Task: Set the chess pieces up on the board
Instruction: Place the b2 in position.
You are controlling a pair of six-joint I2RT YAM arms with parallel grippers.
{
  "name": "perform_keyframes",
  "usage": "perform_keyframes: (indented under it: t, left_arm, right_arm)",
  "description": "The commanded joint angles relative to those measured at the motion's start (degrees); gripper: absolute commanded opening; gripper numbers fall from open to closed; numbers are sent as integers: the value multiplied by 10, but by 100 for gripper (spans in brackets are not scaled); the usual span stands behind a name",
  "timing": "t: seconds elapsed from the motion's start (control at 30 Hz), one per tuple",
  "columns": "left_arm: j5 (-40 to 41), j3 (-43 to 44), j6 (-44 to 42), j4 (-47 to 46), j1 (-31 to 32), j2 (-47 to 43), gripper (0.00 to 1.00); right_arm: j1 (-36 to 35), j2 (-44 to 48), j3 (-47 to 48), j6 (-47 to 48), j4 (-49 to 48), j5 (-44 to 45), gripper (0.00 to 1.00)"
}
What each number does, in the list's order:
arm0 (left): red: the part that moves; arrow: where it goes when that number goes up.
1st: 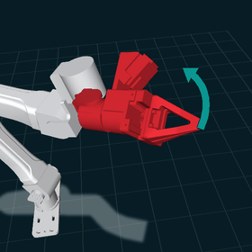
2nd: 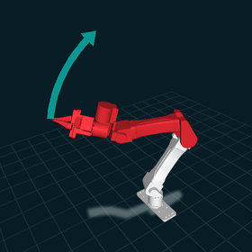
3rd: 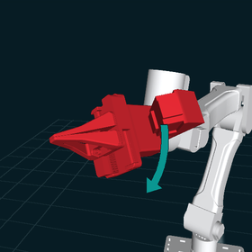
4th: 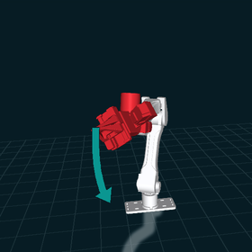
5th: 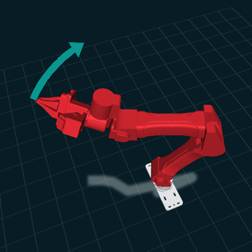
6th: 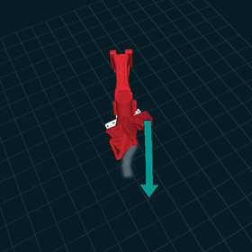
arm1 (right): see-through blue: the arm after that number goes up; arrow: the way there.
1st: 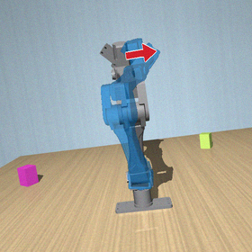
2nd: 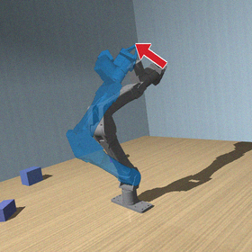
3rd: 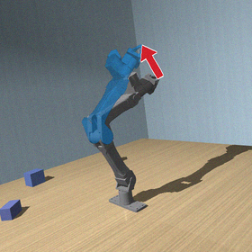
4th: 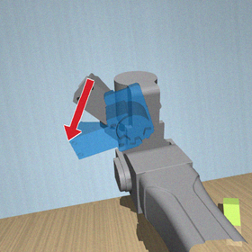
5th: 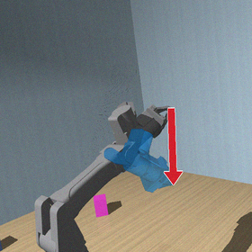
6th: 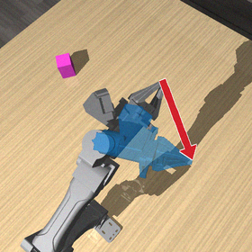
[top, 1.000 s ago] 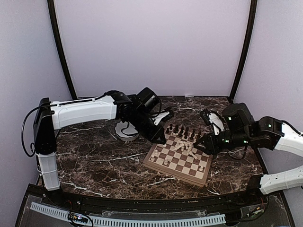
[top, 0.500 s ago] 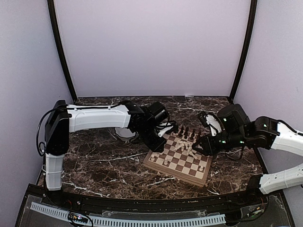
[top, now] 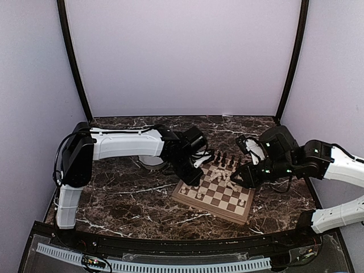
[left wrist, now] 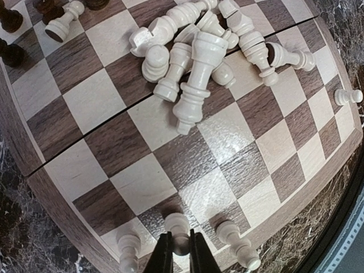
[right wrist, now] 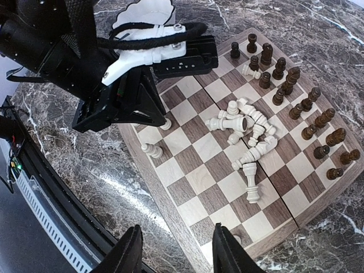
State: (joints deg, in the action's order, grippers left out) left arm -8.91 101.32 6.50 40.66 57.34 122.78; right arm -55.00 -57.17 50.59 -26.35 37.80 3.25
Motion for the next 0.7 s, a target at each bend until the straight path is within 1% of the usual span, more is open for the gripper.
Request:
perform_keyframes:
  t: [0.0, 0.23, 0.4, 0.67]
  left_arm:
    - [-7, 15, 3, 8, 4, 5, 10]
    - [-2, 21, 5, 9, 5, 14, 11]
    - [-6, 25, 5, 15, 5, 15, 14]
    - [21, 28, 1, 26, 6, 2, 12]
  right_arm:
    - [3, -6, 3, 17, 10, 4, 43]
    - [3, -8, 5, 28, 20, 6, 43]
    - [3, -8, 1, 26, 17, 4, 43]
    - [4, -17, 3, 32, 13, 2, 44]
